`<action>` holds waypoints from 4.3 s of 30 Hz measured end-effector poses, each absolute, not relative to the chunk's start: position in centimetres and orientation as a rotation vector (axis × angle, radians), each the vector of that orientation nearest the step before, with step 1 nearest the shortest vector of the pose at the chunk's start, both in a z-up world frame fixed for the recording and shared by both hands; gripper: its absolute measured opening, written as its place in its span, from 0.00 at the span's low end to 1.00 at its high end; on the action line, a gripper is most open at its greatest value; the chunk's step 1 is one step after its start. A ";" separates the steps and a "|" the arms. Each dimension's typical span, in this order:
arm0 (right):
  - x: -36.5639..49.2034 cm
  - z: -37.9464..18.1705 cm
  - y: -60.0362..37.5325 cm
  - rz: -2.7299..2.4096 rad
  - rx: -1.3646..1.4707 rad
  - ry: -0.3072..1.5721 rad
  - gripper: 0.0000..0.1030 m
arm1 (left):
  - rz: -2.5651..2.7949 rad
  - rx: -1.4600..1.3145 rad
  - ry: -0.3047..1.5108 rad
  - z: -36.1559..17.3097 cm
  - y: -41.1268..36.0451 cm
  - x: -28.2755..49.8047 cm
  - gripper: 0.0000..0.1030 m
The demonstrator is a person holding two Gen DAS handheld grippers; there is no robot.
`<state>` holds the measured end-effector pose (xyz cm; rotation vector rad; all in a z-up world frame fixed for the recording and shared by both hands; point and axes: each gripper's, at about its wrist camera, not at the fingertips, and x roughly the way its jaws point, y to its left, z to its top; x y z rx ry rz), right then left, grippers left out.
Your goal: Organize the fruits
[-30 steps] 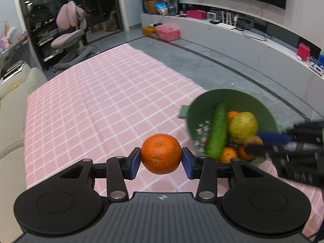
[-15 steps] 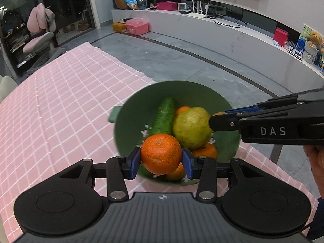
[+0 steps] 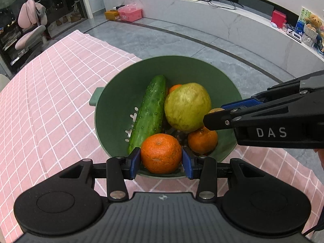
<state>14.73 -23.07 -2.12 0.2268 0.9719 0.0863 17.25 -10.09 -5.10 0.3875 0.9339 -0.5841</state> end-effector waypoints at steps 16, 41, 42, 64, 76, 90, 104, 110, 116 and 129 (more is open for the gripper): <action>14.4 0.9 -23.7 0.104 0.256 0.937 0.29 | -0.475 0.207 0.912 0.7 -8.1 16.0 0.58; 7.9 12.4 -27.7 0.203 0.221 0.759 0.36 | -0.231 0.019 0.802 10.8 -9.3 7.6 0.75; 7.6 12.4 -27.7 0.207 0.212 0.760 0.37 | -0.232 0.019 0.810 10.7 -9.6 7.5 0.75; 7.5 7.1 -27.0 0.198 0.076 0.942 0.44 | -0.025 -0.041 0.953 5.6 -11.2 7.3 0.87; 7.4 7.5 -27.3 0.191 0.092 0.935 0.44 | -0.025 -0.015 0.943 6.2 -11.7 7.3 0.87; 7.4 7.7 -27.6 0.189 0.104 0.928 0.44 | -0.027 -0.004 0.935 6.5 -11.9 7.4 0.87; 7.4 7.6 -27.7 0.189 0.104 0.929 0.43 | -0.033 -0.003 0.931 6.7 -12.1 7.4 0.87; 7.4 7.6 -27.7 0.189 0.103 0.929 0.43 | -0.038 -0.002 0.931 6.7 -12.2 7.4 0.87; 7.4 7.7 -27.8 0.187 0.103 0.929 0.43 | -0.039 -0.002 0.930 6.7 -12.2 7.4 0.87; 7.4 7.7 -27.8 0.186 0.102 0.928 0.43 | -0.063 0.007 0.912 6.6 -12.3 7.5 0.87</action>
